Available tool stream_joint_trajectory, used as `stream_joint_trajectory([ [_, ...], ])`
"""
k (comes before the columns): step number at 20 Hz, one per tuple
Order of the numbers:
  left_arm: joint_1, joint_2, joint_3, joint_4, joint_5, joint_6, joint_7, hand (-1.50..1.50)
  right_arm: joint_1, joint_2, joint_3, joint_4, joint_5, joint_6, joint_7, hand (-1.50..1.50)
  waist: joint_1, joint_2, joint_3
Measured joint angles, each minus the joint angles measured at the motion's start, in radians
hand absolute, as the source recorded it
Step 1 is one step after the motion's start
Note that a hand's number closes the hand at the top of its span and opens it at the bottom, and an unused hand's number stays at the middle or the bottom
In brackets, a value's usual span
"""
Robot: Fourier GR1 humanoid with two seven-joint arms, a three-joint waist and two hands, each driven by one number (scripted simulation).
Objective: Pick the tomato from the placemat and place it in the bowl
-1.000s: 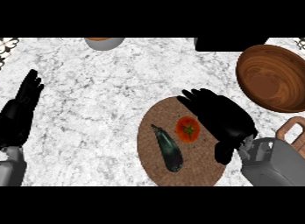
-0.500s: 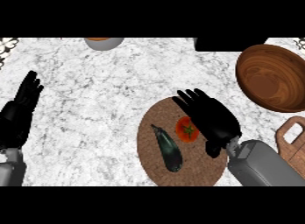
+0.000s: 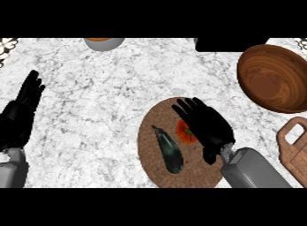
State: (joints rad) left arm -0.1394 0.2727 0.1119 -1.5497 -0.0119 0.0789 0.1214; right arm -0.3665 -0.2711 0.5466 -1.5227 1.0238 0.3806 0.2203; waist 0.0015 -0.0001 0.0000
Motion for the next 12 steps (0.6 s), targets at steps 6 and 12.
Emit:
stream_joint_trajectory([
  [6,0.005,-0.009,0.022,0.014,-0.001,-0.026,-0.012,0.0,-0.007,0.063,-0.043,0.104,0.081,-0.054,-0.055,-1.5,0.001,0.0,0.0],
  [12,-0.005,-0.018,0.03,-0.003,-0.01,-0.032,0.008,0.0,-0.032,0.121,-0.091,0.2,0.121,-0.046,-0.091,1.5,0.002,-0.001,-0.001],
])
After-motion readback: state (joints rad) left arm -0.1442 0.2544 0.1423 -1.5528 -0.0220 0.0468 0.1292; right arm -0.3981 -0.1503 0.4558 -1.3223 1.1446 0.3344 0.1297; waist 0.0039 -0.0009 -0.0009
